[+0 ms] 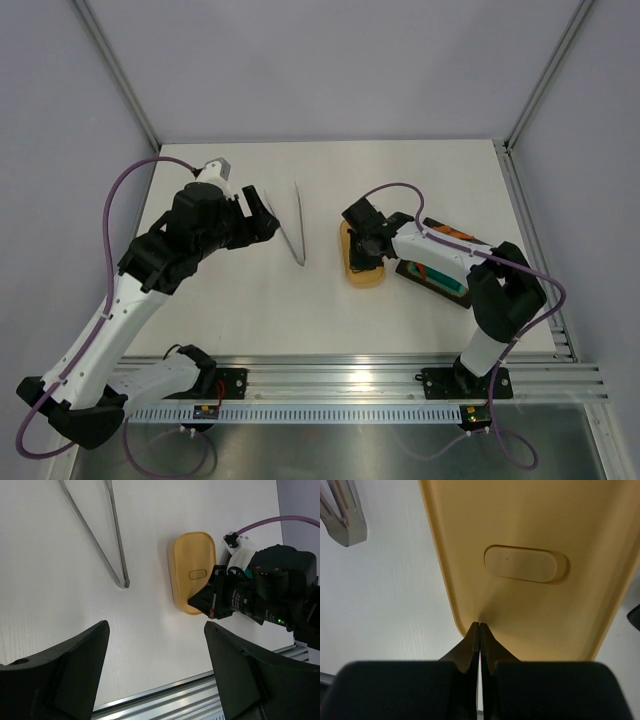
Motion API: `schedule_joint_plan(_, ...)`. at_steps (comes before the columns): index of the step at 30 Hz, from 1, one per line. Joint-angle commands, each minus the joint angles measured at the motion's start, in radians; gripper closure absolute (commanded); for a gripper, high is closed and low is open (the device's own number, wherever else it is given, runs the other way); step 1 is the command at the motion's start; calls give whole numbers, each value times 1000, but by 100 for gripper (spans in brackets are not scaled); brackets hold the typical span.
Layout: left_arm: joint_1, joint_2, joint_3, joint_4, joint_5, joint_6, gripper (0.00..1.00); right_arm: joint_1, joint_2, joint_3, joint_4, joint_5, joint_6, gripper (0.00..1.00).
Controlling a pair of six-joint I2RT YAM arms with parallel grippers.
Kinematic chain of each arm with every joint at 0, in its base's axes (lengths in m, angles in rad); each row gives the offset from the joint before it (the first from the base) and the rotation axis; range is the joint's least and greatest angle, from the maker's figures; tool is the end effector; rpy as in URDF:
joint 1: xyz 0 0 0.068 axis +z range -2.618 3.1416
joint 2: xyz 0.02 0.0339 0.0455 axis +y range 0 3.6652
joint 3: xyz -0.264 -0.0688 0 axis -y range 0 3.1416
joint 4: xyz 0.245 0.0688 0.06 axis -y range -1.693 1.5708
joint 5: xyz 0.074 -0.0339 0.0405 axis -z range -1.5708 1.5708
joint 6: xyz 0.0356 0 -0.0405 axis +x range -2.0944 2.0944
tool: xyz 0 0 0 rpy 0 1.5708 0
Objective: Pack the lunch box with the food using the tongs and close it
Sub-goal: Close the box lid on the packing box, then reset both arms
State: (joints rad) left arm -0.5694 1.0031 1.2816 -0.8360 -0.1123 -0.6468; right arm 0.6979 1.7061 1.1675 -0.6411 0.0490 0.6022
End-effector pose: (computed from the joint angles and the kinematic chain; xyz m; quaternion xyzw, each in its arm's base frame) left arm 0.1621 -0.0990 0.4033 -0.0610 0.8713 -0.2365 0.4257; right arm 0.2605 0.2162 0.1996 -0.0422 0.9798 0.0984 0.1692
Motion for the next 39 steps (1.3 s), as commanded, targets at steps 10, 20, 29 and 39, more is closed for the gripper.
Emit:
schedule_joint_plan(10, 2, -23, 8, 12, -27, 13, 19, 29, -294, 159, -172, 260, 1, 88)
schedule_joint_plan(20, 2, -83, 6, -23, -118, 27, 19, 29, -598, 117, -356, 512, 131, 3)
schedule_joint_plan(29, 2, -178, -76, -20, -194, 59, 18, 29, -789, 5, -537, 638, 278, 0)
schedule_joint_plan(39, 2, -153, -54, 3, -118, 72, 12, 29, -816, -60, -618, 724, 406, 1)
